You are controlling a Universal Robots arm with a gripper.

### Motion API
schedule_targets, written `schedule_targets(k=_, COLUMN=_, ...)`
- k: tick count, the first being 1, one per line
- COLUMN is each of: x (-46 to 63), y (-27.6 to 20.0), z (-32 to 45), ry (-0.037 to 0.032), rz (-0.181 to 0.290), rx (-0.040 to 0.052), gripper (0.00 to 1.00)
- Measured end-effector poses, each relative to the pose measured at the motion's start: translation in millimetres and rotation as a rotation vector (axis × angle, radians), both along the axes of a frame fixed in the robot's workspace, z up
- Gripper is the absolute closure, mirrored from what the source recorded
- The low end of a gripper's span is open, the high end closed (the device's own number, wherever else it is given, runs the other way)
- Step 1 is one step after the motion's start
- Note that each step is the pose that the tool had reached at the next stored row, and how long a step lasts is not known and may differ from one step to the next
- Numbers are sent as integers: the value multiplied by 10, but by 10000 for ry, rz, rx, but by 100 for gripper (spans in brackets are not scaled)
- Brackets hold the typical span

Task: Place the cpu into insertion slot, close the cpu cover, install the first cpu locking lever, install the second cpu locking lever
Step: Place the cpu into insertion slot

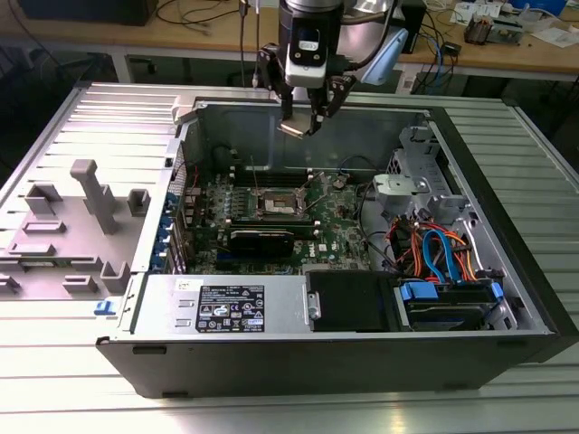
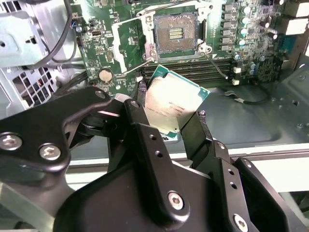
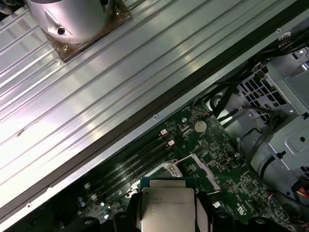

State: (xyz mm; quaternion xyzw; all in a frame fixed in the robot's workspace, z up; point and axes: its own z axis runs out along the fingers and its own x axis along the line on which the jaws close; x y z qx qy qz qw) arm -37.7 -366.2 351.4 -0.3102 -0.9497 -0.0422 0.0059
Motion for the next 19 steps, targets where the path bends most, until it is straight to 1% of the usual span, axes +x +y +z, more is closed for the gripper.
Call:
schedule_targets(k=6, x=0, y=0, z=-12, ry=38, rz=-540, rx=0, gripper=46)
schedule_targets(k=12, x=0, y=-1, z=-27, ry=59, rz=-870, rx=1, gripper=46)
schedule_targets(k=19, x=0, y=-2, z=-38, ry=113, rz=-1365, rx=0, gripper=46)
